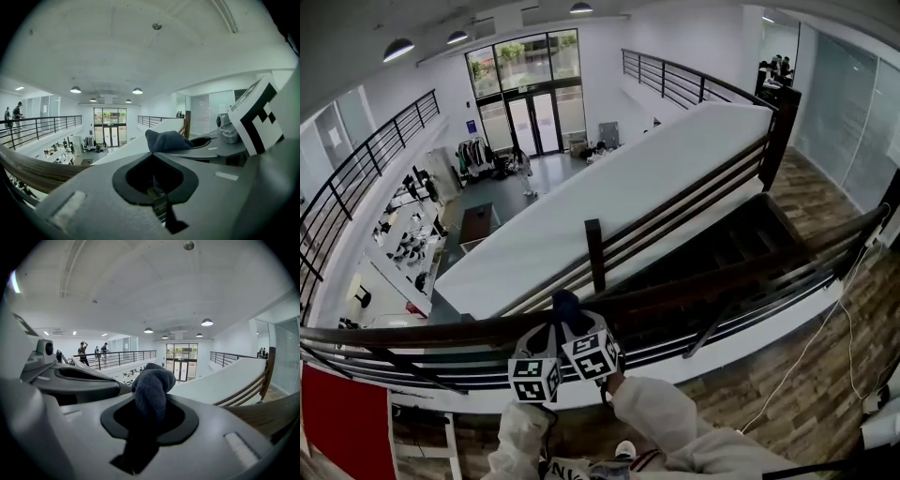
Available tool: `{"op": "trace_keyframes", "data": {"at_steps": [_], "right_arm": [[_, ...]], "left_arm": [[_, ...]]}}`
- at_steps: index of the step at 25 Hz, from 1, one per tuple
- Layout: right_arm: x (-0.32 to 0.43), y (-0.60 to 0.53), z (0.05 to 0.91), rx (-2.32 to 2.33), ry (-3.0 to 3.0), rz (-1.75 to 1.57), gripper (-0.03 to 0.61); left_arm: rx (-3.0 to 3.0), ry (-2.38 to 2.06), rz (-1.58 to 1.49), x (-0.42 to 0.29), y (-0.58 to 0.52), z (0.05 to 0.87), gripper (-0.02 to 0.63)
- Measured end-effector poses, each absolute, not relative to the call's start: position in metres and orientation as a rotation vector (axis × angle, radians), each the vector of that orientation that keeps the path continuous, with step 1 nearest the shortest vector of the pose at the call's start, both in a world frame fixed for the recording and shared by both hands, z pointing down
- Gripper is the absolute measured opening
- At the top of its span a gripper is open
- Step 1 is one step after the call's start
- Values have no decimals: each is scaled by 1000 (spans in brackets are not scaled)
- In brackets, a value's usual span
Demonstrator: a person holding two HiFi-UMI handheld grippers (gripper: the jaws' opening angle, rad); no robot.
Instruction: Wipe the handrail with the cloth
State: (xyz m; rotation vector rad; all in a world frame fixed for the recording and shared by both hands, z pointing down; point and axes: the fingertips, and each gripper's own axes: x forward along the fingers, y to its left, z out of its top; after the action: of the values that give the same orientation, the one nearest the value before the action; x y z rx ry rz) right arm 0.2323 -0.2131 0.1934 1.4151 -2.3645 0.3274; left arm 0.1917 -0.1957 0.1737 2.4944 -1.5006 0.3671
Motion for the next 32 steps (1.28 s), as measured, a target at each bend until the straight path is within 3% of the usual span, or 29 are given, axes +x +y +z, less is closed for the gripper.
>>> {"op": "trace_keyframes", "data": {"at_steps": [17,32], "right_arm": [[476,-216,189,1739,-2115,345,95],[689,-211,185,1935,-1802,296,95]], "left_arm": [[2699,-1002,318,405,-184,163,2],[2715,-787,301,471,-156,154,2]]}}
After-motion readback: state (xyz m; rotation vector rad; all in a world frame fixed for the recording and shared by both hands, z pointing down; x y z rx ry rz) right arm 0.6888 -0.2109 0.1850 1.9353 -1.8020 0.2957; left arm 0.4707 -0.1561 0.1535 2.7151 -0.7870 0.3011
